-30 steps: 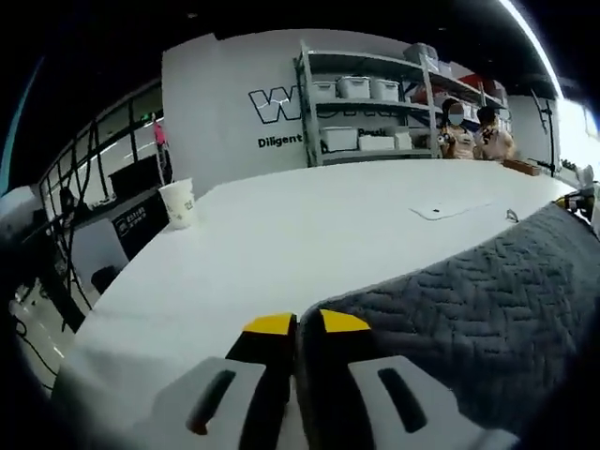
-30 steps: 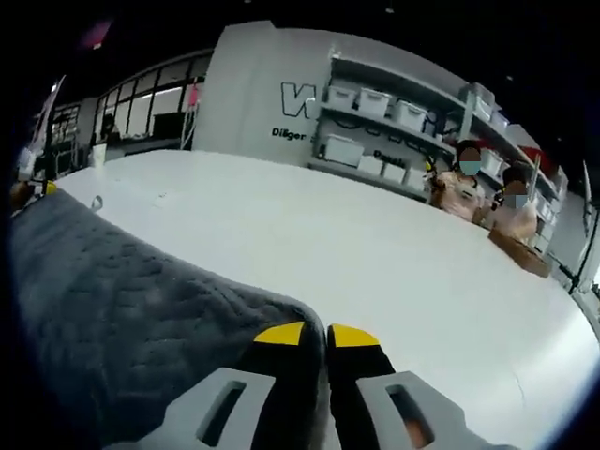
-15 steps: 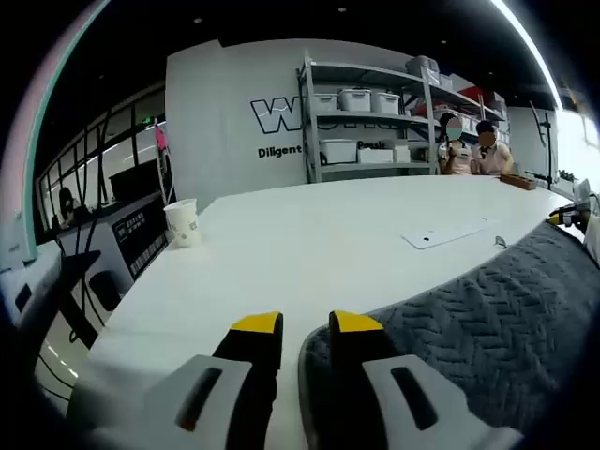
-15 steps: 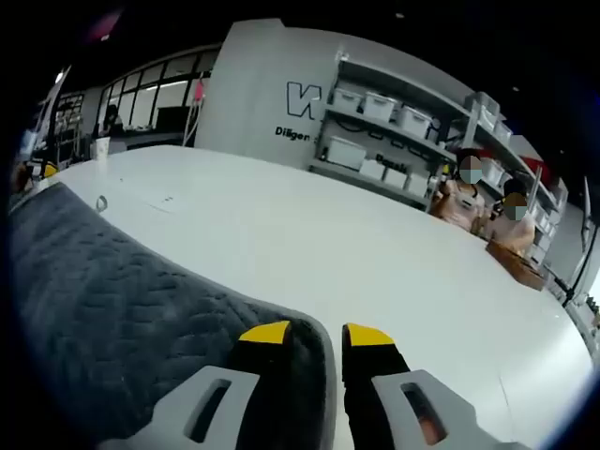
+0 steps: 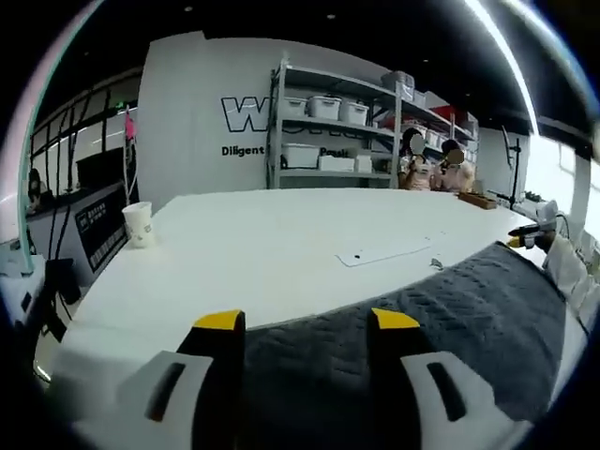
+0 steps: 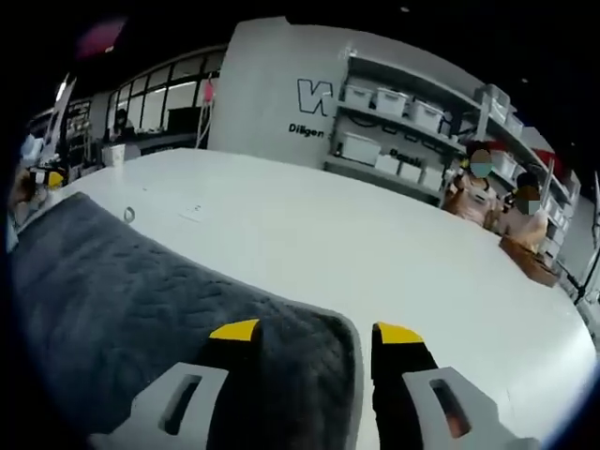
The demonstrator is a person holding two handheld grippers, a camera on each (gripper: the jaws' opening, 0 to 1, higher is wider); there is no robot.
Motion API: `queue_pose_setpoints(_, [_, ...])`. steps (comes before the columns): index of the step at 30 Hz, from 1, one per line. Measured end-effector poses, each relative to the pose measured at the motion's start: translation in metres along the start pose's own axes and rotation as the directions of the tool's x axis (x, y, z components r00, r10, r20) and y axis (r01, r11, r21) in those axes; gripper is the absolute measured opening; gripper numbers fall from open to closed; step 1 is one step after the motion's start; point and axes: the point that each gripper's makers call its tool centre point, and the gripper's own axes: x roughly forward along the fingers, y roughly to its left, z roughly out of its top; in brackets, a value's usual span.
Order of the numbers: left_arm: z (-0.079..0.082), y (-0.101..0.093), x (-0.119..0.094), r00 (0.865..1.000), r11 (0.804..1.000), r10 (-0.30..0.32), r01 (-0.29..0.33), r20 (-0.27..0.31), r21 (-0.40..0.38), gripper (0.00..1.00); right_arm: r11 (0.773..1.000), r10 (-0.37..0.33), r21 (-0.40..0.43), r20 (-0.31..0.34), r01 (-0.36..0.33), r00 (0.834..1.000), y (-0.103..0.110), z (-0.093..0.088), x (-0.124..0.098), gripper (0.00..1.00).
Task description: Open the folded towel by lifting each exposed corner and separating the folded layers until the towel lies flat within the target outline without major curled edges
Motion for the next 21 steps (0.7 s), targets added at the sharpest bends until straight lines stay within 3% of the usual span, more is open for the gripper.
queue_pose_setpoints(4, [-0.007, -0.015, -0.011, 0.999, 0.999, -0.037, 0.037, 0.006, 0.022, 0.58, 0.998, 0.046, 0.035, 0.017, -0.047, 0.999, 0.010, -0.008, -0.010, 0.49])
queue_pose_setpoints(7, [-0.030, -0.015, -0.013, 0.999, 0.999, -0.037, 0.037, -0.030, 0.009, 0.63, 0.992, 0.104, 0.077, 0.000, -0.103, 0.995, 0.019, -0.020, -0.013, 0.55])
queue_pose_setpoints(10, [-0.050, -0.017, -0.012, 0.995, 0.998, -0.059, 0.060, -0.075, 0.005, 0.65, 0.990, 0.117, 0.089, -0.030, -0.114, 0.993, 0.024, -0.032, -0.016, 0.62])
queue_pose_setpoints(14, [-0.064, -0.026, -0.010, 0.992, 0.996, -0.087, 0.089, -0.095, 0.012, 0.72, 0.984, 0.150, 0.102, -0.020, -0.147, 0.988, 0.031, -0.035, -0.016, 0.63])
queue_pose_setpoints(21, [-0.083, -0.019, -0.002, 0.988, 0.996, -0.080, 0.084, -0.130, 0.023, 0.71, 0.975, 0.195, 0.105, 0.001, -0.194, 0.981, 0.042, -0.040, -0.011, 0.67])
